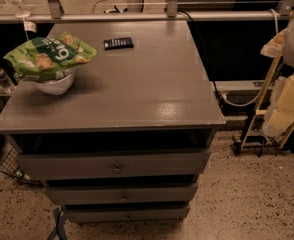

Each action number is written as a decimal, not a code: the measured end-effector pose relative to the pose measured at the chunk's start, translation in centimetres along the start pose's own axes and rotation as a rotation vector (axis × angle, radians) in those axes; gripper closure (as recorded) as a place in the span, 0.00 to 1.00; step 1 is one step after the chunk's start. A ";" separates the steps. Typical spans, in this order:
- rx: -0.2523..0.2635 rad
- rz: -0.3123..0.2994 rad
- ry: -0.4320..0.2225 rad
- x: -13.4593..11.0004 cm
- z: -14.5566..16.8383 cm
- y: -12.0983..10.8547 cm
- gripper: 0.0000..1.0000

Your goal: Pick green rice chip bag from white bowl and place on counter

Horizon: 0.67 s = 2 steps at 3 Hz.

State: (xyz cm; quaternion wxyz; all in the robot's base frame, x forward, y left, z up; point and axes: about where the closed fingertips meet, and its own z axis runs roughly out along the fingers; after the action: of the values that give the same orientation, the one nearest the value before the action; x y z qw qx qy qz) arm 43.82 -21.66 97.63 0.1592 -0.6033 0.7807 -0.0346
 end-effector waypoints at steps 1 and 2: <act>0.004 -0.009 -0.014 -0.5 0.0 -0.3 0.00; 0.024 -0.084 -0.118 -4.7 0.5 -2.2 0.00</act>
Offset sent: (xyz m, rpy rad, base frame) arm 0.0417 0.0458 0.0118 0.1086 -0.0783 0.1232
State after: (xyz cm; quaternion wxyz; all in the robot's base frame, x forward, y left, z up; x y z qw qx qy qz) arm 47.08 -17.67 98.68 0.2106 -0.6346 0.7435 -0.0151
